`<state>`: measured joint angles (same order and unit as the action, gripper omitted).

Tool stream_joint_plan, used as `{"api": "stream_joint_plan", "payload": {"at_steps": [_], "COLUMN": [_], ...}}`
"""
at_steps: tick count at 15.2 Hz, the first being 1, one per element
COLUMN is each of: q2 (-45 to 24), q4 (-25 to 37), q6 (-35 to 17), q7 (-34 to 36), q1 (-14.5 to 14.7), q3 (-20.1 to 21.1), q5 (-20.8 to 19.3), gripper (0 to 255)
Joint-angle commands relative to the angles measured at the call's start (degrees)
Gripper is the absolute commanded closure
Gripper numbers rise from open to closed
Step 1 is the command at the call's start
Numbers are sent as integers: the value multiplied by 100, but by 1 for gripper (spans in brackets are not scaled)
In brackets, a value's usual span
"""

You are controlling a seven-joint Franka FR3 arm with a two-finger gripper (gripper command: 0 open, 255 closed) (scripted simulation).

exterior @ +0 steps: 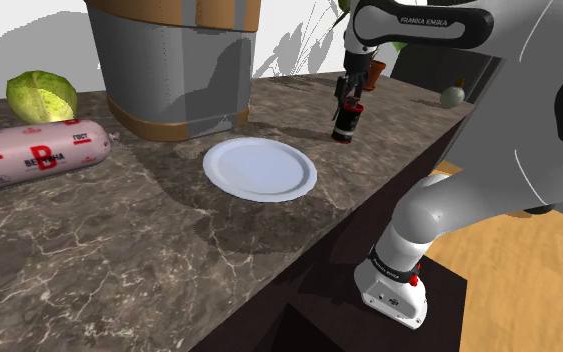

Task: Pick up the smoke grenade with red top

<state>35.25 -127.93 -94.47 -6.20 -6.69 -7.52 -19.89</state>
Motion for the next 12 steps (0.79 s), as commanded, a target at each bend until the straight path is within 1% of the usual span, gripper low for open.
{"api": "stream_joint_plan", "payload": {"at_steps": [1,2,11,12], "q2": [11,12,10,-4], "q4": [-53,-52,-53,34], "q6": [-45,-45,-45,25], "q7": [6,0,6,-13], "q1": [-2,-4,-3,-3], "q3": [-9,-13,-8,0], "q5": [-7,-10,-7,1], "gripper": [0,255,255,255]}}
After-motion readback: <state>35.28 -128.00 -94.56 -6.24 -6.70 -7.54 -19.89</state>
